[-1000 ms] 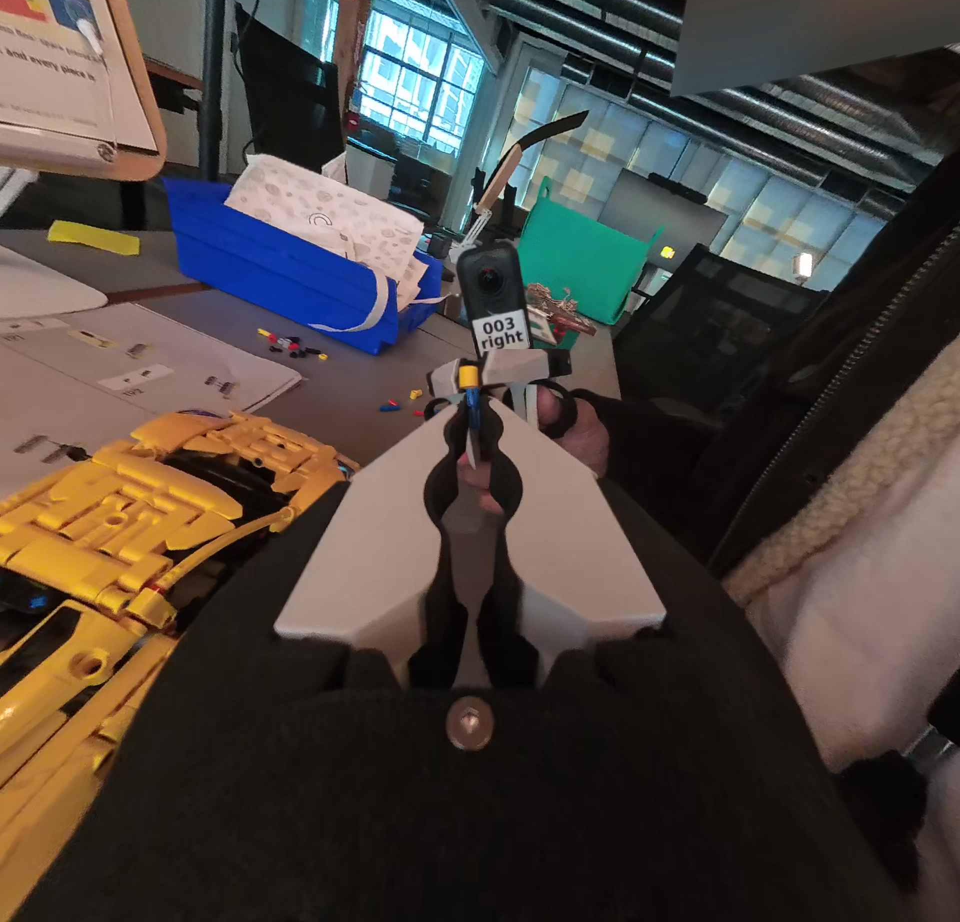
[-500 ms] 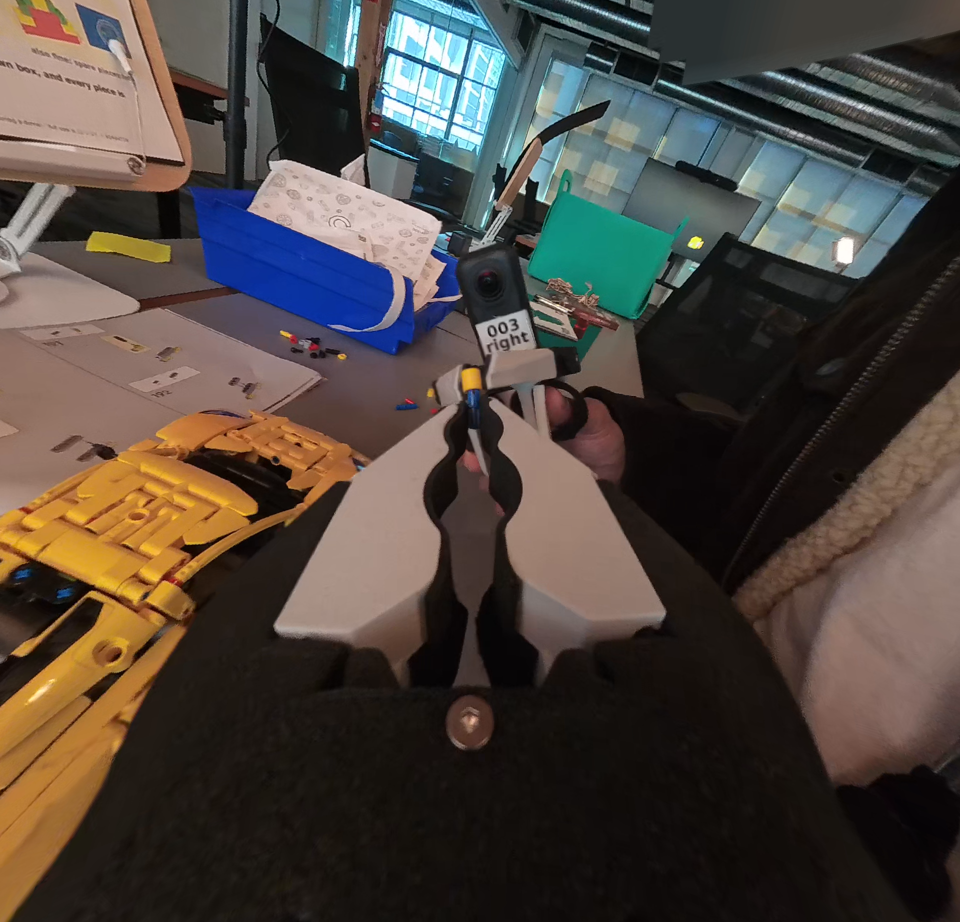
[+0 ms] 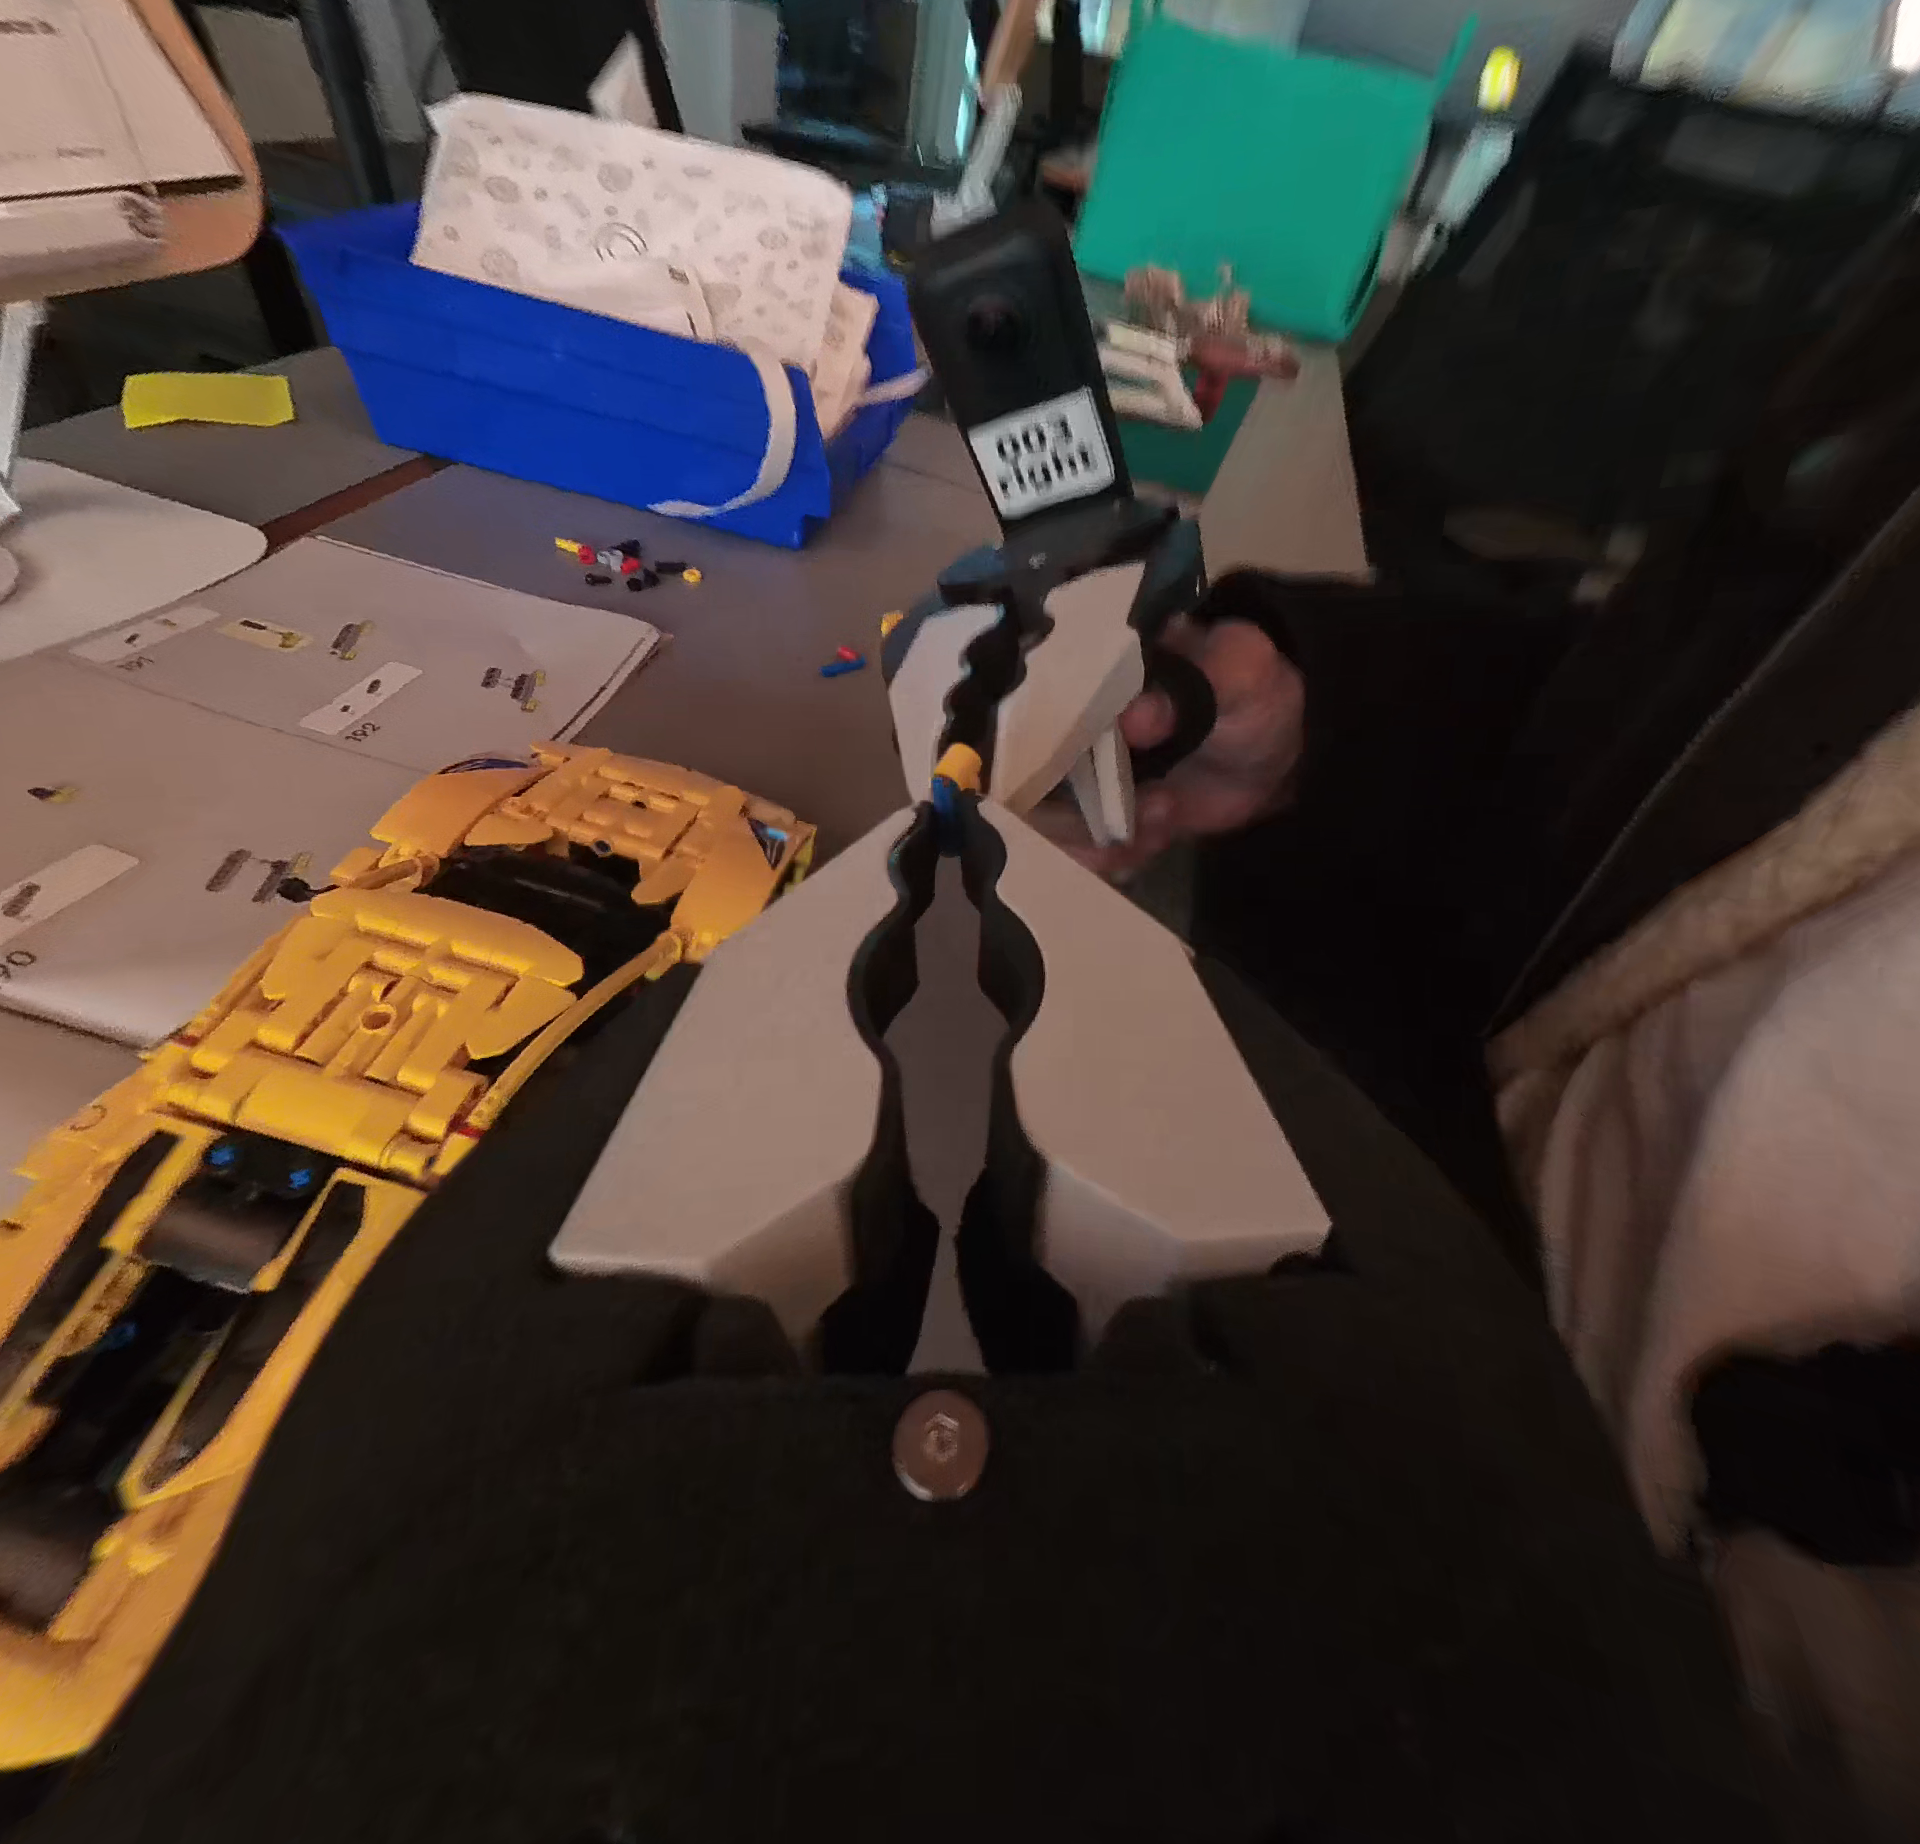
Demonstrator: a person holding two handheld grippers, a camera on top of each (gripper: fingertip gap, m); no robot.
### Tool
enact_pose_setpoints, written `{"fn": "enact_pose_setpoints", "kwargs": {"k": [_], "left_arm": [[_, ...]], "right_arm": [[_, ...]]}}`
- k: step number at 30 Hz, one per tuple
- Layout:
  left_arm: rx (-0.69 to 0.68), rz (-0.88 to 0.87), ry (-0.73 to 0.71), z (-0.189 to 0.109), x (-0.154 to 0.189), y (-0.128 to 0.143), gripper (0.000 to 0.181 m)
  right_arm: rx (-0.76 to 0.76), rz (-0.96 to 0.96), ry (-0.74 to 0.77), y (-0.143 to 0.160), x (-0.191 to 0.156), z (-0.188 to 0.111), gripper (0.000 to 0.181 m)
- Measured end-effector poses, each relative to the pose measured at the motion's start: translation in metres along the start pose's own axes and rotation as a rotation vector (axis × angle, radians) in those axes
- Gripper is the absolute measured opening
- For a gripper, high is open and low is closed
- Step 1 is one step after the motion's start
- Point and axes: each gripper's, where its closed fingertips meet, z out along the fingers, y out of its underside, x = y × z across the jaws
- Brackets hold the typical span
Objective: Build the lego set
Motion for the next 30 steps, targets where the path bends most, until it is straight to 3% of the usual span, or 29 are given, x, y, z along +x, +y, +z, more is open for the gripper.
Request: {"fn": "enact_pose_setpoints", "kwargs": {"k": [5, 8, 12, 16, 25, 30], "left_arm": [[-0.271, 0.209, 0.097, -0.003, 0.013, 0.033, 0.004], [-0.355, 0.245, 0.201, -0.008, 0.023, 0.047, 0.004], [-0.323, 0.226, 0.394, -0.017, 0.047, 0.048, 0.003], [-0.393, 0.284, 0.497, -0.018, 0.066, 0.062, 0.003], [-0.429, 0.258, 0.463, -0.014, 0.061, 0.073, 0.003], [-0.574, 0.447, 0.385, -0.009, 0.054, 0.095, 0.003]], "right_arm": [[-0.268, -0.193, 0.043, 0.034, -0.001, 0.003, 0.006], [-0.377, -0.225, 0.006, 0.053, -0.005, 0.007, 0.006], [-0.384, -0.044, -0.192, 0.061, -0.032, 0.01, 0.006], [-0.48, 0.12, -0.317, 0.077, -0.05, 0.009, 0.006], [-0.534, 0.144, -0.265, 0.087, -0.04, 0.007, 0.006], [-0.646, 0.159, -0.192, 0.107, -0.027, 0.006, 0.006]]}}
